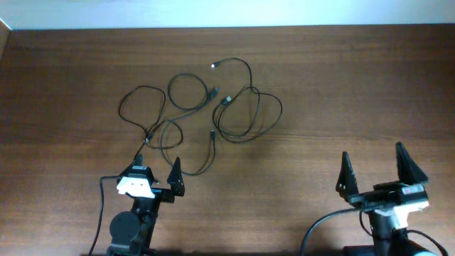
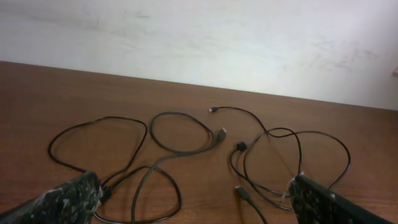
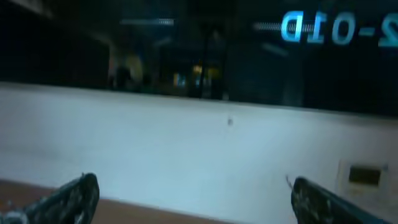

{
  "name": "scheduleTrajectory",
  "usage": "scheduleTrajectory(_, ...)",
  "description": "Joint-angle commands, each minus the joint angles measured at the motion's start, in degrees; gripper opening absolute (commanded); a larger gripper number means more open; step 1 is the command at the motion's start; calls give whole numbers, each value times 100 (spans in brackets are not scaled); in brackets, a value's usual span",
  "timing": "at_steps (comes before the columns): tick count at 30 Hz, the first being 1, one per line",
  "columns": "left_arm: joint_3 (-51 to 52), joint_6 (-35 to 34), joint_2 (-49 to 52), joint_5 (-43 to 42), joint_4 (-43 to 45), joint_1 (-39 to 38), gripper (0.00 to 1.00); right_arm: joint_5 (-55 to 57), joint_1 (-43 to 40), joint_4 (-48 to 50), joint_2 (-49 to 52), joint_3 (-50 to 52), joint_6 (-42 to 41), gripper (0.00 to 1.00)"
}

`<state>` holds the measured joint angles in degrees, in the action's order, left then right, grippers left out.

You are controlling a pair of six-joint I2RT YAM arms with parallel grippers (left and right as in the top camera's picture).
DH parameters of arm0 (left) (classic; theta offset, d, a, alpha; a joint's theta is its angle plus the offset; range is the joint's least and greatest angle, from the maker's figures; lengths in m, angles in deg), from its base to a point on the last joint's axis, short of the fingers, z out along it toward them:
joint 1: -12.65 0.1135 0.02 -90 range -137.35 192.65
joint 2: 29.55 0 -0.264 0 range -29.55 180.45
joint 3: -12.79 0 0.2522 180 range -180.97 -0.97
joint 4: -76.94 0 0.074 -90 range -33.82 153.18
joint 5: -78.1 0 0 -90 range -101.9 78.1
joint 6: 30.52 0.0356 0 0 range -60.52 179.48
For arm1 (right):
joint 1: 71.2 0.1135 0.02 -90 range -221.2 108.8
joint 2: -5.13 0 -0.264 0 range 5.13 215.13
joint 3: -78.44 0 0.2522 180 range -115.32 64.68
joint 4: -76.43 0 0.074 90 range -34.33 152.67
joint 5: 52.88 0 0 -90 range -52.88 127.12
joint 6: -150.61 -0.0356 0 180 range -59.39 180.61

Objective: Untangle cables

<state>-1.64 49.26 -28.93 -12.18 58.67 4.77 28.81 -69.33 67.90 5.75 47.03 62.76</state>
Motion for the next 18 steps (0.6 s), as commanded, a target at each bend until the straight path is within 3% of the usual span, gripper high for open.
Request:
scheduleTrajectory(1, 11, 90, -33, -85, -31, 33, 99, 13, 52, 413, -44, 352, 212, 98)
scheduleTrajectory(8, 11, 90, -33, -83, -31, 33, 99, -22, 52, 1963, -44, 1746, 210, 98)
scheduleTrajectory(12, 11, 90, -33, -85, -28, 33, 99, -20, 70, 1311, -44, 1733, 212, 98)
scheduleTrajectory(17, 11, 90, -33, -85, -31, 33, 99, 15, 72, -962, -44, 1731, 190, 98)
scheduleTrajectory(18, 11, 90, -33, -85, -31, 33, 99, 44, 74, -868, -44, 1733, 195, 98)
